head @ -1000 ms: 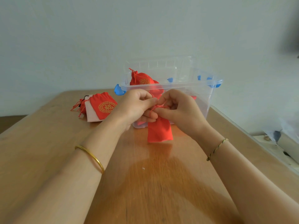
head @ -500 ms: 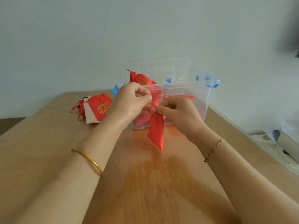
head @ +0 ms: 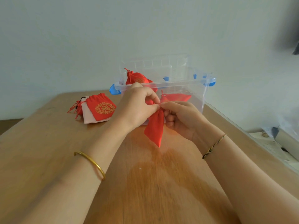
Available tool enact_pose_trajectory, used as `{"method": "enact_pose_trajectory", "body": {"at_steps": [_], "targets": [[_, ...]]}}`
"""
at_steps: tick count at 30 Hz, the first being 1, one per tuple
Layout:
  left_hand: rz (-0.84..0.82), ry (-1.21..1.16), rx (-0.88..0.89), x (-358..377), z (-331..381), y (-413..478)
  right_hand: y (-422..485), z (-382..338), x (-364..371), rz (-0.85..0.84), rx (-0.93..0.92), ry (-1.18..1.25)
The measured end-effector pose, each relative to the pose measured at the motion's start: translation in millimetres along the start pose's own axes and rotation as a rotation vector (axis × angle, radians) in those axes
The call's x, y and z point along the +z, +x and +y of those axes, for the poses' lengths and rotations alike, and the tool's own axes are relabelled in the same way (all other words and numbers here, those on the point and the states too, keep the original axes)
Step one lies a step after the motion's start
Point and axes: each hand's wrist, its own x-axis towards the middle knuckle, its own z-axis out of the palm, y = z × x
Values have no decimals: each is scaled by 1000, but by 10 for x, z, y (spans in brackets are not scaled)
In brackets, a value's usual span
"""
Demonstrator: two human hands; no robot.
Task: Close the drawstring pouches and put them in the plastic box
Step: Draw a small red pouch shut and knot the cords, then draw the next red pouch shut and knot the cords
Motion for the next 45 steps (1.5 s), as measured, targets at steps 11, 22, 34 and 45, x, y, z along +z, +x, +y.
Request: {"method": "enact_pose_trajectory", "body": {"at_steps": [11, 22, 34, 45], "targets": [[-25, 77, 21, -3, -53, 22, -11, -41, -69, -88, -57, -127], [-108, -94, -115, -118, -144, 22, 50, 13, -209, 63, -92, -472], [-50, -429, -183, -246, -111, 43, -46, -79, -200, -144, -218, -596], [322, -317, -463, -570, -806, 293, 483, -1070, -11, 311, -375, -748]]}}
